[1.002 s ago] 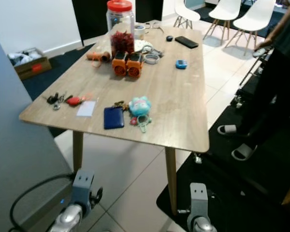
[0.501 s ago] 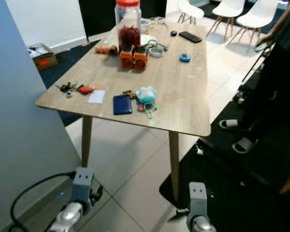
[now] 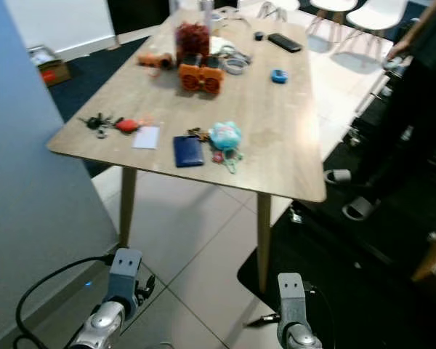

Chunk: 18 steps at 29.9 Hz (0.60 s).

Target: Hang keys on a hook

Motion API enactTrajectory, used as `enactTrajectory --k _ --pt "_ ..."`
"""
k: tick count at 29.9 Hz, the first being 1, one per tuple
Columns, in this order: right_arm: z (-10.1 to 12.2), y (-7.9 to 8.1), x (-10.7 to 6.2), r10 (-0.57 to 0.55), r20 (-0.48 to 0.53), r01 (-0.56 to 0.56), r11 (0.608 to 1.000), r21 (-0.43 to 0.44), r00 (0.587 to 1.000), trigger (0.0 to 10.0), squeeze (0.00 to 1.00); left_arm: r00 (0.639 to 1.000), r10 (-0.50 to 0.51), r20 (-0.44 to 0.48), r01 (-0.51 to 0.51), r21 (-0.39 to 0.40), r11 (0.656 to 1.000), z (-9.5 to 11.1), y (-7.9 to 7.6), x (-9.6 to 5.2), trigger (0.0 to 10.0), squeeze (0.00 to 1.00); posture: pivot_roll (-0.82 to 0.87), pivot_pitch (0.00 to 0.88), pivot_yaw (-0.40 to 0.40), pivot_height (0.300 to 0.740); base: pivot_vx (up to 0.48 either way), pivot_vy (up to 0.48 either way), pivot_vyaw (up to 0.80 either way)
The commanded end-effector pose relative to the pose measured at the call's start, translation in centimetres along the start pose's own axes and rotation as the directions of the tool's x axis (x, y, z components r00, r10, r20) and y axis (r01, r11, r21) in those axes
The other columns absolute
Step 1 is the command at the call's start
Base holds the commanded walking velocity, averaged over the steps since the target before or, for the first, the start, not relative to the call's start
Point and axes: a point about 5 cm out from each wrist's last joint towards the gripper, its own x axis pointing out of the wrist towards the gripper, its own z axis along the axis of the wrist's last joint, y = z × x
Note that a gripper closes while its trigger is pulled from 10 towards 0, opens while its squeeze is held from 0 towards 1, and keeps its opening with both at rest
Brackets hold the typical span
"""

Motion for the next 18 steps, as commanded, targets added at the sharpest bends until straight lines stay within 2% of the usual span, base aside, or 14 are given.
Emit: enactTrajectory --k 1,18 --pt "-0.12 0.00 -0.04 0.002 0.000 -0.002 1.000 -0.014 1.000 10.0 0.00 1.000 -0.001 -0.012 0.001 -0.005 1.000 -0.47 -0.22 -0.18 10.0 0.00 0.09 0.035 -0.071 0.740 0.000 0.000 0.80" --pt "0.08 0.16 0.03 0.019 0.000 -0.019 0.999 -0.031 1.000 10.0 0.00 1.000 0.006 -0.005 -0.006 -0.010 1.000 -0.35 -0.14 -0.15 10.0 0.00 0.10 0.033 -0.070 0.740 0.000 0.000 0.80"
